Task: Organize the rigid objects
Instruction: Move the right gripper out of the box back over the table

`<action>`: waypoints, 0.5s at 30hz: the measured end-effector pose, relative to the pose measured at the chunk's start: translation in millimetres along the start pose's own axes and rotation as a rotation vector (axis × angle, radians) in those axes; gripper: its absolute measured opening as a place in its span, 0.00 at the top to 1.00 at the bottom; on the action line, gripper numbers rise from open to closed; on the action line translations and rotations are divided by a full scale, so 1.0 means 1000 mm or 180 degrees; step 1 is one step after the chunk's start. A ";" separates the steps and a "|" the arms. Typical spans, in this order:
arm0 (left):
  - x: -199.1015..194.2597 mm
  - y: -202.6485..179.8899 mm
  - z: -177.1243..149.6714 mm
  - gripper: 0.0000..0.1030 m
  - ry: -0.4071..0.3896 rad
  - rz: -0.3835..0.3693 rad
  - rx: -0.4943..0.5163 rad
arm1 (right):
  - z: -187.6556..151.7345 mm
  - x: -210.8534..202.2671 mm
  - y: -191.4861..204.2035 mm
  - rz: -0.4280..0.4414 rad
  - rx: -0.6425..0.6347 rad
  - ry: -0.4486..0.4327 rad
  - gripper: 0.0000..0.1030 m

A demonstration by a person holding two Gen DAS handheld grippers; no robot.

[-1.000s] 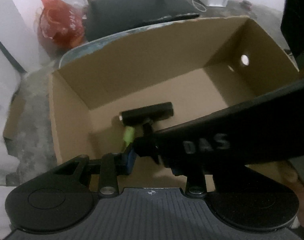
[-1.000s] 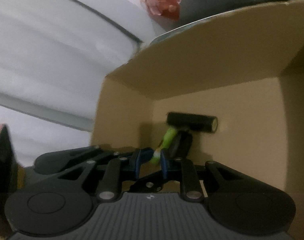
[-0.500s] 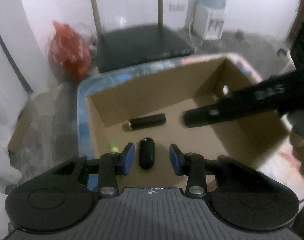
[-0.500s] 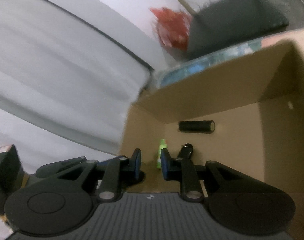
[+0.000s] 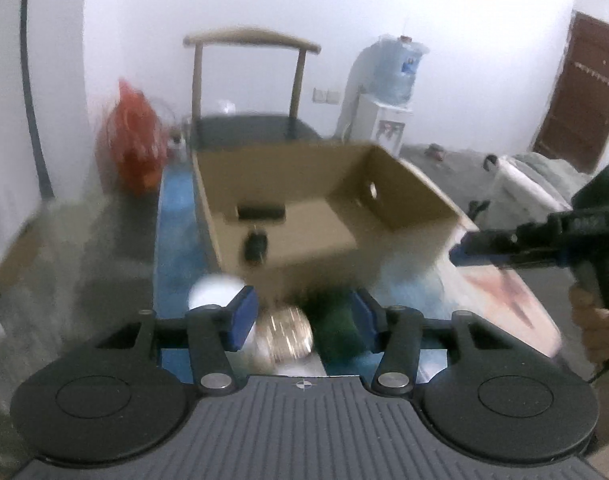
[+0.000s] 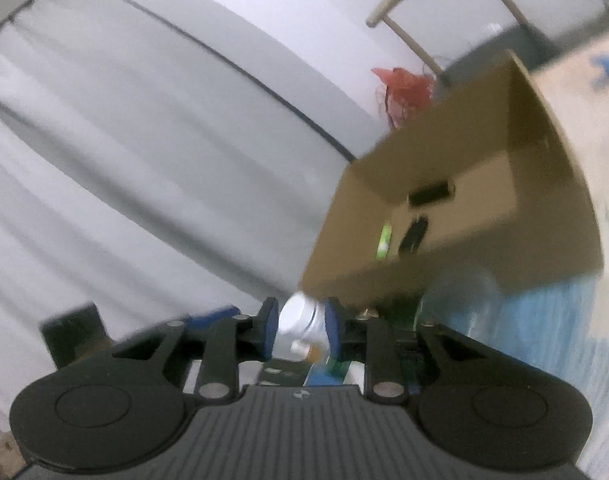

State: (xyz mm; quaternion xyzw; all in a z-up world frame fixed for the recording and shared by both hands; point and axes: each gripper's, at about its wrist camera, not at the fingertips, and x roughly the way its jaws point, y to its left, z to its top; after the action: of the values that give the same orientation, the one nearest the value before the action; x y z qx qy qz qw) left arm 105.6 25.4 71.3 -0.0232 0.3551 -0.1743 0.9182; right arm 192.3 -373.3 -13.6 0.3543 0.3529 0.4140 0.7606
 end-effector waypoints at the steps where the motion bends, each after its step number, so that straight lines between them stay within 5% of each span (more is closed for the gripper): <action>1: 0.002 0.001 -0.009 0.50 0.0031 -0.0026 -0.0048 | -0.010 0.001 -0.006 0.0040 0.0079 -0.0009 0.71; 6: 0.025 0.000 -0.044 0.50 0.0179 0.0014 -0.0069 | -0.036 0.022 -0.023 -0.0012 0.0260 0.0007 0.71; 15: 0.059 -0.003 -0.080 0.50 0.0357 -0.0040 -0.0040 | -0.057 0.087 -0.017 -0.0498 -0.0087 0.0363 0.71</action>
State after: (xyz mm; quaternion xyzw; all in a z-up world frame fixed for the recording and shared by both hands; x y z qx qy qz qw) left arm 92.3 9.6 -25.7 -0.0214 0.4069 -0.1789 0.8955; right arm 187.3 -289.3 -77.2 0.2911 0.4165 0.3776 0.7741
